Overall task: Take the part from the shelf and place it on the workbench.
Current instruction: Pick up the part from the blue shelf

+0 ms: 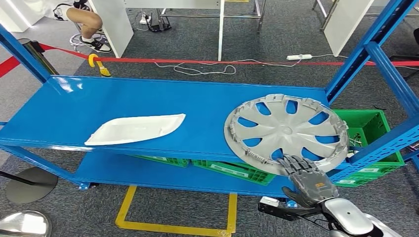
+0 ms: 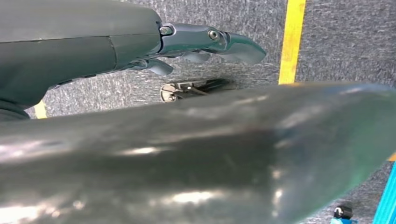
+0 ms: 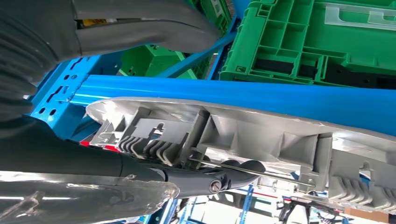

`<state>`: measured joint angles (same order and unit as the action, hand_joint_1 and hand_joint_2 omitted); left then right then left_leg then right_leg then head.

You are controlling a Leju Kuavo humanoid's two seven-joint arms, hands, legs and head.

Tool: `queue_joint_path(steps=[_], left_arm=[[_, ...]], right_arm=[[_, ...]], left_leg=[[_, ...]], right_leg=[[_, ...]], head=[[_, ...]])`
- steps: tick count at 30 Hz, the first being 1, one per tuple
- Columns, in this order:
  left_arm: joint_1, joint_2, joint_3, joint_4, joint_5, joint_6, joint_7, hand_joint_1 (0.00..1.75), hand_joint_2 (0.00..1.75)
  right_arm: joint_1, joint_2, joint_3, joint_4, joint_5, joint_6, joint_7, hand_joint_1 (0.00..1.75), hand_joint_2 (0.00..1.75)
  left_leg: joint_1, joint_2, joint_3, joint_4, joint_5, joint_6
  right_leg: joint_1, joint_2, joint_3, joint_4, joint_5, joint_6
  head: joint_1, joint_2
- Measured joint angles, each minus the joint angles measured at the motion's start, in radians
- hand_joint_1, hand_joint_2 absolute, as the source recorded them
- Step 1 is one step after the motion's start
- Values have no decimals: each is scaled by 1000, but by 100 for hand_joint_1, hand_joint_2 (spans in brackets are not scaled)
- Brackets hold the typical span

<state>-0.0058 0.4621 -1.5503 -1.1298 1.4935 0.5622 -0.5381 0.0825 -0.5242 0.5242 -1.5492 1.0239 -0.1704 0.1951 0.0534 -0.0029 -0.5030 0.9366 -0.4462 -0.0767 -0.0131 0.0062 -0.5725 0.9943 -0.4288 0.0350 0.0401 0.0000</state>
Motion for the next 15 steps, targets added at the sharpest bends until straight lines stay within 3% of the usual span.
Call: queue_joint_path(steps=[10,15], left_arm=[[2,7,0,-17,0,14,-2,0,0],[2,8,0,-19,0,21,-3,0,0]], right_arm=[[0,5,11,0,36,-38,0,0,175],[-9,33,16,0,55,-61,-1,0,175]], left_leg=[[0,0,0,0,0,0],[0,0,0,0,0,0]], right_leg=[[0,0,0,0,0,0],[0,0,0,0,0,0]], head=[[0,0],[0,0]])
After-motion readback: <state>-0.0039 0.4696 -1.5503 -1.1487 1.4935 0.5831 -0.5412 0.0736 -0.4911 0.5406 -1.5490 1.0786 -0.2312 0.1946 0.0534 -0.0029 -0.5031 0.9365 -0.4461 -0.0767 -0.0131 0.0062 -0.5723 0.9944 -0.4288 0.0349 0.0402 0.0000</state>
